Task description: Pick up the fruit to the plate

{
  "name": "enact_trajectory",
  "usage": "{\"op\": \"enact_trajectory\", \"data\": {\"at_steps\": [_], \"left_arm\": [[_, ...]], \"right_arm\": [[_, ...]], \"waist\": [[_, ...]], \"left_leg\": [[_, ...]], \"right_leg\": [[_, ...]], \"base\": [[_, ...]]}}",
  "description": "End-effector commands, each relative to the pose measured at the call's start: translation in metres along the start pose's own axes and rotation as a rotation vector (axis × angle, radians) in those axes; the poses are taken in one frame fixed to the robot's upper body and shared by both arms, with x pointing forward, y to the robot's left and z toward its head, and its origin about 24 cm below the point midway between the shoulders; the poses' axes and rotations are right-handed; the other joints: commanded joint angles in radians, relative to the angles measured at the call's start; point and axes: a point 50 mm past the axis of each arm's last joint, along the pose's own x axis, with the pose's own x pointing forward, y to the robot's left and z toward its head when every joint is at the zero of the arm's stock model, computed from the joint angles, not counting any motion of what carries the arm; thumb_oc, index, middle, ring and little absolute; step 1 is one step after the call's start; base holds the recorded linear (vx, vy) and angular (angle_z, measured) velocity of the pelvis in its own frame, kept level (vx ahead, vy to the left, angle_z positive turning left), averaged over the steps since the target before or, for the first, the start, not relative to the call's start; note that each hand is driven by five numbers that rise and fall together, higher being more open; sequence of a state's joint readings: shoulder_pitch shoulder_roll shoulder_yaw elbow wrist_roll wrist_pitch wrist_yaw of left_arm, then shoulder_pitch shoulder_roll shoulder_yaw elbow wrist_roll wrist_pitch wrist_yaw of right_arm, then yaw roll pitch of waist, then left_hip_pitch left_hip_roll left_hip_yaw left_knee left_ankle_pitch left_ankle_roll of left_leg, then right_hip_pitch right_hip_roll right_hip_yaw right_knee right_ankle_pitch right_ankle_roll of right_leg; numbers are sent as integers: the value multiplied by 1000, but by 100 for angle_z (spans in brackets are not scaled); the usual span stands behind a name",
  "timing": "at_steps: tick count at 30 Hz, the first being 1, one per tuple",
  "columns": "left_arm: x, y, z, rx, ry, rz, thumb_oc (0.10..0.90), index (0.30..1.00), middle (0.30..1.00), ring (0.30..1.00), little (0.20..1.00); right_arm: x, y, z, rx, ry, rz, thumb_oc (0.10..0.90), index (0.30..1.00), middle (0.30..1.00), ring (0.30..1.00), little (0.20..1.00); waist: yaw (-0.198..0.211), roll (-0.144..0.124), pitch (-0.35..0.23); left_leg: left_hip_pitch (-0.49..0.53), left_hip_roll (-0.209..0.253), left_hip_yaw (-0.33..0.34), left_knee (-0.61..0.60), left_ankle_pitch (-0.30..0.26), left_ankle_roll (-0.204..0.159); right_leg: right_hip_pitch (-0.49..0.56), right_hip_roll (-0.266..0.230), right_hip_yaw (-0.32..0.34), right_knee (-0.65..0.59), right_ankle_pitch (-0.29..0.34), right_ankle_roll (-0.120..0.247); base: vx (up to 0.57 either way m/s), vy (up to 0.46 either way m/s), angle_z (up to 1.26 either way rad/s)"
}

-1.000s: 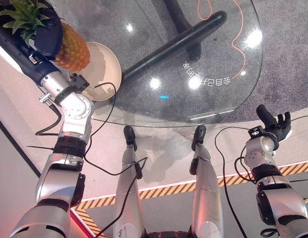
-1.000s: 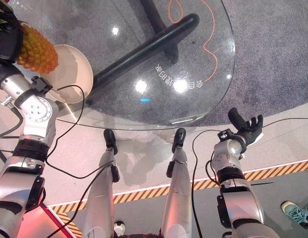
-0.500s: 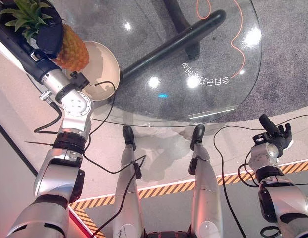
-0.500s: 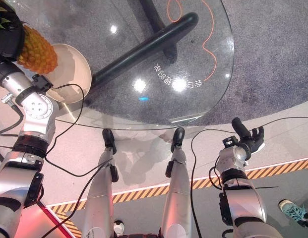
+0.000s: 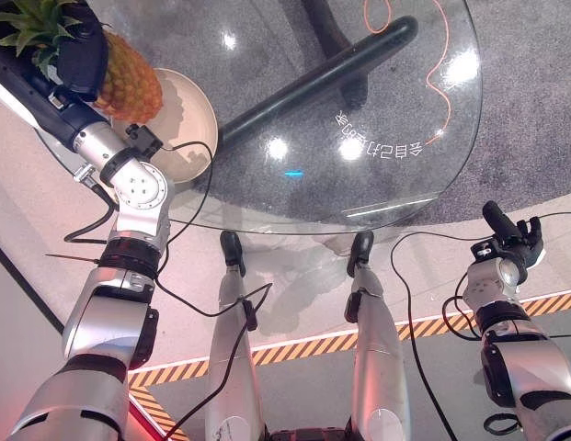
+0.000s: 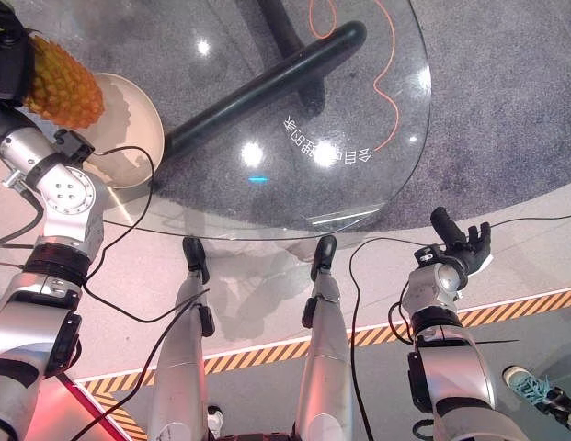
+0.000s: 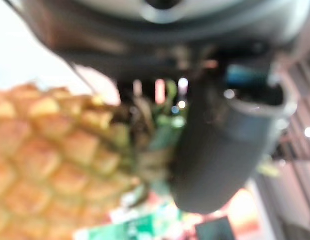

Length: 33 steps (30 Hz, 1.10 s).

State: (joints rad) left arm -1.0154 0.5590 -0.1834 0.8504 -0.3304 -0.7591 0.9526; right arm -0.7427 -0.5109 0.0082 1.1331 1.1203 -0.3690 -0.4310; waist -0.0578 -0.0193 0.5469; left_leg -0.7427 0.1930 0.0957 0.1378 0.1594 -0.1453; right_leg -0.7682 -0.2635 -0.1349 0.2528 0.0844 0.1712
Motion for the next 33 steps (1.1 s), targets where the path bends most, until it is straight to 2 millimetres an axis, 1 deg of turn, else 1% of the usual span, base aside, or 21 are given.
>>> {"op": "enact_trajectory", "data": {"at_steps": [1, 12, 25, 26, 27, 28, 29, 32, 33], "left_arm": [[50, -7, 58, -223, -248, 110, 100, 300, 300, 300, 200], [51, -7, 56, -199, -249, 99, 100, 300, 300, 300, 200], [54, -8, 50, -165, -217, 79, 100, 300, 300, 300, 200], [54, -7, 49, -164, -215, 76, 136, 331, 331, 331, 236], [54, -7, 48, -156, -214, 69, 210, 394, 394, 394, 310], [54, -7, 48, -156, -214, 69, 210, 394, 394, 394, 310], [54, -7, 48, -155, -211, 67, 254, 432, 432, 432, 354], [53, -7, 46, -155, -203, 61, 344, 509, 509, 509, 444], [52, -8, 46, -156, -201, 61, 361, 524, 524, 524, 461]], "right_arm": [[7, -11, 22, 33, -99, -36, 800, 900, 900, 900, 900], [6, -1, 24, 50, -107, -15, 800, 900, 900, 900, 900], [5, 4, 24, 56, -108, 5, 800, 900, 900, 900, 900], [5, 5, 24, 57, -107, 5, 800, 900, 900, 900, 900], [5, 4, 24, 58, -107, 6, 800, 900, 900, 900, 900], [5, 4, 24, 58, -107, 6, 800, 900, 900, 900, 900], [5, 4, 24, 58, -108, 5, 800, 900, 900, 900, 900], [5, 5, 24, 64, -109, 10, 800, 900, 900, 900, 900], [5, 7, 25, 65, -110, 13, 800, 900, 900, 900, 900]], "waist": [[21, -53, -27], [18, -57, -27], [11, -64, -27], [11, -64, -27], [12, -64, -27], [12, -64, -27], [12, -64, -27], [12, -65, -27], [12, -66, -27]], "left_leg": [[-27, -10, -12, 119, -94, 8], [-40, -9, -13, 124, -97, 8], [-45, -8, -11, 125, -99, 6], [-45, -8, -11, 125, -99, 6], [-45, -9, -11, 125, -99, 7], [-45, -9, -11, 125, -99, 7], [-47, -9, -12, 126, -99, 7], [-51, -8, -12, 126, -99, 6], [-49, -9, -11, 124, -99, 5]], "right_leg": [[21, 34, -55, -19, 7, -9], [13, 37, -55, -20, 4, -12], [11, 43, -52, -26, 4, -13], [11, 43, -52, -27, 4, -13], [11, 45, -52, -25, 3, -13], [11, 45, -52, -25, 3, -13], [10, 46, -52, -25, 3, -14], [8, 47, -52, -25, 2, -14], [10, 48, -53, -27, 2, -14]], "base": [[0, 0, 0], [0, 0, 0], [0, 0, 0], [0, 0, 0], [0, 0, 0], [0, 0, 0], [0, 0, 0], [0, 0, 0], [0, 0, 0]]}}
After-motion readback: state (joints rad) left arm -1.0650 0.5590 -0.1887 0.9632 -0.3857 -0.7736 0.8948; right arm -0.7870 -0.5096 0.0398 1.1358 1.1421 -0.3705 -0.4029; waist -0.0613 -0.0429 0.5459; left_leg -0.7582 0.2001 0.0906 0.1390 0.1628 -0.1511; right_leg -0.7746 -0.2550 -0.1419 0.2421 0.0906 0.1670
